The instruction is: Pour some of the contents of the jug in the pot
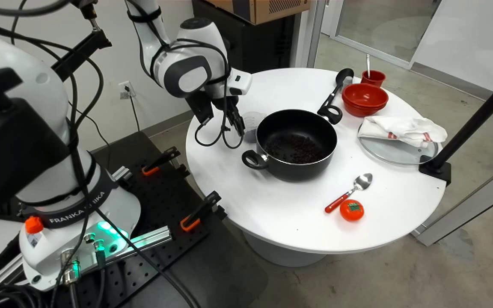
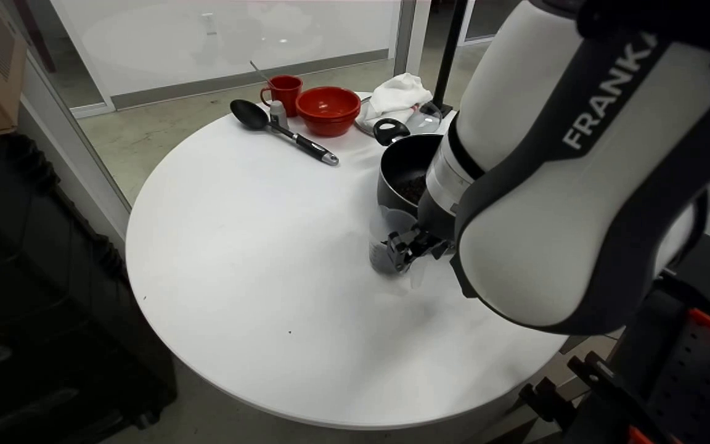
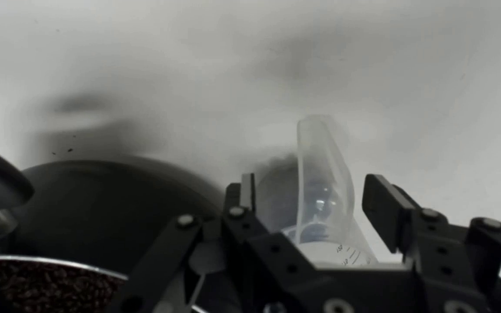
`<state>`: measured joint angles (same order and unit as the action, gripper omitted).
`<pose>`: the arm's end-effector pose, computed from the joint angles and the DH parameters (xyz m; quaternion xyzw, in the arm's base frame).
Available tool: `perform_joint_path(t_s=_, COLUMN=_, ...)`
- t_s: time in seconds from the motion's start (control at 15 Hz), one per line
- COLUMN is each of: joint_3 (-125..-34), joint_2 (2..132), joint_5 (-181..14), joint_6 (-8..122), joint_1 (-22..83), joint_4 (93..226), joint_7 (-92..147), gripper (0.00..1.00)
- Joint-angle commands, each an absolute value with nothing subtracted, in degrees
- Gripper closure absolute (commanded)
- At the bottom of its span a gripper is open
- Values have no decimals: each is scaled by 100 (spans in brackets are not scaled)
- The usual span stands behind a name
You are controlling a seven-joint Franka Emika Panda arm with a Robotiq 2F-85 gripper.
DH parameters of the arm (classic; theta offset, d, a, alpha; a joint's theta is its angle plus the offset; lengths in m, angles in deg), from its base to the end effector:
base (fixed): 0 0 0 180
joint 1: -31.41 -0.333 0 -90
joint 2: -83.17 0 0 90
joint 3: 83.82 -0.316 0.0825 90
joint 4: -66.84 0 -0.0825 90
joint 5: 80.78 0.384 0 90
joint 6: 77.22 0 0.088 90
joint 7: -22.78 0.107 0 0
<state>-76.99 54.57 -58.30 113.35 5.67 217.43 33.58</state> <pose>0.4056 0.0885 0.1044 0.9869 -0.1148 0.1121 0.0151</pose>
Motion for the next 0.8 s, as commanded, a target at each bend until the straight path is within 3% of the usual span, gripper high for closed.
perform_joint_path(t_s=0.0, joint_3=-7536, joint_2=5622, joint_5=-5846, joint_6=10913, joint_1=369, joint_4=21678, joint_7=3611, gripper=4)
perform_joint_path(t_s=0.07, joint_3=-7567, joint_2=5728, joint_5=-5869, joint_6=10799, joint_1=400, joint_4=21663, joint_7=3682, gripper=0)
perform_joint_path(t_s=0.47, joint_3=-7514, joint_2=6597, joint_5=-5998, joint_6=9938, joint_1=487, joint_4=21096, joint_7=4476, gripper=0)
perform_joint_path(t_s=0.73, joint_3=-7025, joint_2=6914, joint_5=-5980, joint_6=9362, joint_1=190, joint_4=20410, joint_7=4867, gripper=0)
